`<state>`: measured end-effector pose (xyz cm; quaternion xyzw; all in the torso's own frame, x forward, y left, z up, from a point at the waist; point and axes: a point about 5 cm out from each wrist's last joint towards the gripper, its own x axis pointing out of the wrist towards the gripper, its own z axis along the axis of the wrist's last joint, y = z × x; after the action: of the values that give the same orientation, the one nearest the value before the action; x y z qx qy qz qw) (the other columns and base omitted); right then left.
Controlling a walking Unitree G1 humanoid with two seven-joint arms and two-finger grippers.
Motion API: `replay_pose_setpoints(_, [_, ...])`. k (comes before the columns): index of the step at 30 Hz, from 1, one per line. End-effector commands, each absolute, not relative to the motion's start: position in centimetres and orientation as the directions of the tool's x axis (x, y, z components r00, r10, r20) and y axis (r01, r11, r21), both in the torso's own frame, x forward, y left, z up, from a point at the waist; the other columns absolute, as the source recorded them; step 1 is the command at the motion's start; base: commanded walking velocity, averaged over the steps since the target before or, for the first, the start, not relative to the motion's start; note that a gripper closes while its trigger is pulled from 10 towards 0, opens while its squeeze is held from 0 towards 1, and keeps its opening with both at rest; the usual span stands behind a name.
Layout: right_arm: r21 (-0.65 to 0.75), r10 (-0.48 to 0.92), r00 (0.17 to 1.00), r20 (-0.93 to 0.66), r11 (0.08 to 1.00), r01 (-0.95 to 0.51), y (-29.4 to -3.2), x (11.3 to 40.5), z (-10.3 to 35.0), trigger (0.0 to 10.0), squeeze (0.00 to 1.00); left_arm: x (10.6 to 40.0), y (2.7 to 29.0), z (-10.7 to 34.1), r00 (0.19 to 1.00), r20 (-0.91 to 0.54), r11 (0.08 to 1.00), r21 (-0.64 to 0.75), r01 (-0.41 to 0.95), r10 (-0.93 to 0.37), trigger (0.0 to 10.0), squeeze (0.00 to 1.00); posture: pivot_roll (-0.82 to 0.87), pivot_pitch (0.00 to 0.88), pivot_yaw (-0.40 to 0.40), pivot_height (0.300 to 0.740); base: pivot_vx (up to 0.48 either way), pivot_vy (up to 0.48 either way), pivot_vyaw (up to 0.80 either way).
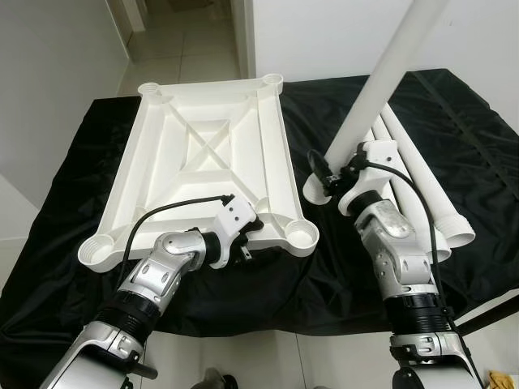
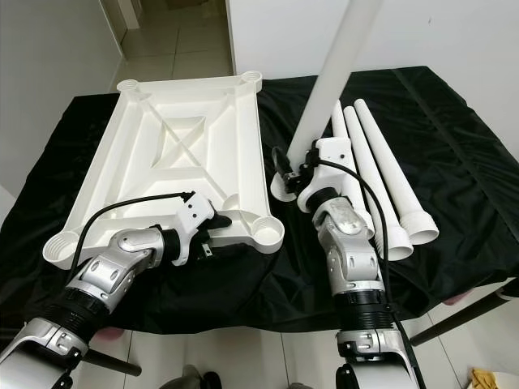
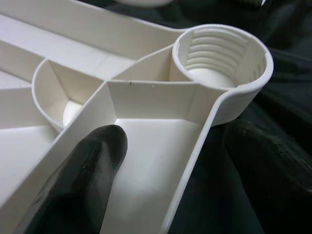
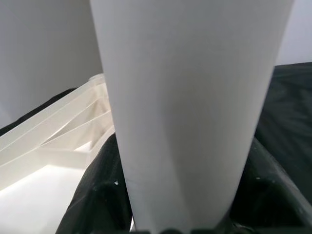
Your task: Building children table
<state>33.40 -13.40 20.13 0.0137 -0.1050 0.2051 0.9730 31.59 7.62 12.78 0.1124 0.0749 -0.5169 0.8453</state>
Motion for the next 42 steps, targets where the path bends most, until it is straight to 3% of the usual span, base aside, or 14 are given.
replay_pose_setpoints(1, [-0.013,0.46,0.864,0.204,0.884,-0.467,-12.3,33.0,20.3,10.0,0.0,32.7,8.3,13.2,0.643,-0.194,0.622,0.162,0.766,-0.741,10.0,0.0,-0.11,0.078,0.105,0.74,0.0,0.0,0.0])
replay_pose_setpoints(8, [-0.028,0.515,0.837,0.186,0.854,-0.519,-11.6,32.7,20.2,10.0,0.0,32.7,7.7,13.4,0.627,-0.186,0.606,0.162,0.779,-0.757,10.0,0.0,-0.11,0.07,0.105,0.74,0.0,0.0,0.0])
replay_pose_setpoints(9, [-0.044,0.545,0.819,0.18,0.836,-0.547,-11.3,32.5,20.2,10.0,0.0,32.1,7.3,13.7,0.585,-0.18,0.563,0.16,0.811,-0.791,10.0,0.0,-0.11,0.069,0.106,0.74,0.0,0.0,0.0])
replay_pose_setpoints(11, [-0.044,0.545,0.819,0.18,0.836,-0.547,-11.3,32.5,20.2,10.0,0.0,32.1,7.3,13.7,0.585,-0.18,0.563,0.16,0.811,-0.791,10.0,0.0,-0.11,0.069,0.106,0.74,0.0,0.0,0.0])
replay_pose_setpoints(16, [-0.062,0.568,0.807,0.161,0.822,-0.566,-11.4,32.1,20.0,10.0,0.0,29.2,8.4,14.3,0.435,-0.19,0.42,0.116,0.9,-0.88,10.0,0.0,-0.11,0.07,0.11,0.74,0.0,0.0,0.0])
replay_pose_setpoints(18, [-0.062,0.568,0.807,0.161,0.822,-0.566,-11.4,32.1,20.0,10.0,0.0,29.2,8.4,14.3,0.435,-0.19,0.42,0.116,0.9,-0.88,10.0,0.0,-0.11,0.07,0.11,0.74,0.0,0.0,0.0])
replay_pose_setpoints(19, [-0.062,0.581,0.799,0.153,0.813,-0.579,-11.5,31.8,19.9,10.0,0.0,28.1,9.3,14.6,0.381,-0.194,0.362,0.126,0.924,-0.904,10.0,0.0,-0.11,0.073,0.108,0.74,0.0,0.0,0.0])
replay_pose_setpoints(22, [-0.06,0.594,0.791,0.145,0.803,-0.593,-11.6,31.6,19.8,10.0,0.0,27.1,10.2,14.9,0.332,-0.204,0.308,0.142,0.941,-0.921,10.0,0.0,-0.1,0.077,0.105,0.74,0.0,0.0,0.0])
replay_pose_setpoints(33, [-0.053,0.678,0.722,0.139,0.733,-0.678,-11.3,30.5,20.0,10.0,0.0,26.6,11.1,15.3,0.39,-0.207,0.37,0.13,0.92,-0.897,10.0,0.0,-0.09,0.082,0.085,0.74,0.0,0.0,0.0])
replay_pose_setpoints(42, [-0.078,0.681,0.726,0.098,0.732,-0.676,-12.1,29.8,20.1,10.0,0.0,26.2,10.8,15.4,0.42,-0.174,0.404,0.122,0.907,-0.891,10.0,0.0,-0.08,0.084,0.056,0.74,0.0,0.0,0.0])
